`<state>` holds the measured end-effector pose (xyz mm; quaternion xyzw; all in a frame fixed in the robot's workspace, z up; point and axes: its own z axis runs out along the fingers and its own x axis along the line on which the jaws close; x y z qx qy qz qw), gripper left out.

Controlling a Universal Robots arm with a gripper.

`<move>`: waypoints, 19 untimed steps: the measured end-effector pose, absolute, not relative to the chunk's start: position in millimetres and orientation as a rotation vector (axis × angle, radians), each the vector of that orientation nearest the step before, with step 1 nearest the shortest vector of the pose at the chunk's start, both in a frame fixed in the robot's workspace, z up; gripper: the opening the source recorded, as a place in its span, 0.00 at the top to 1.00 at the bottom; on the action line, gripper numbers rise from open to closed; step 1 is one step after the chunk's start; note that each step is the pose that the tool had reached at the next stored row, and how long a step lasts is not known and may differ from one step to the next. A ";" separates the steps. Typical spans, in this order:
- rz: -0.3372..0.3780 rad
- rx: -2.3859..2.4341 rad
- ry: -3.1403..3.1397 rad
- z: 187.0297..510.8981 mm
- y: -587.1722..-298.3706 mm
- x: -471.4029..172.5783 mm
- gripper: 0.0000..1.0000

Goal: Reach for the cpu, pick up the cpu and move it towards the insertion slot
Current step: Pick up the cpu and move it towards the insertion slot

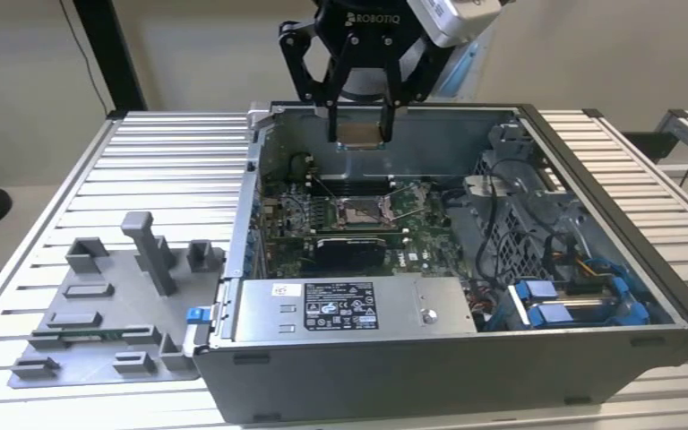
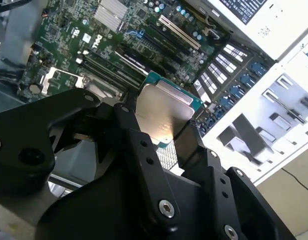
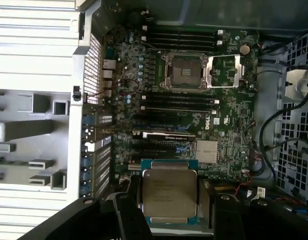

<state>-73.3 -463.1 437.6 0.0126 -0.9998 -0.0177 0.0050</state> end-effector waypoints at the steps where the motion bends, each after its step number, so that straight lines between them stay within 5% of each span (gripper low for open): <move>1: -0.055 0.040 -3.131 437.6 -463.1 -71.8 1.00; 19: -0.055 0.040 -3.131 437.3 -461.0 -62.8 1.00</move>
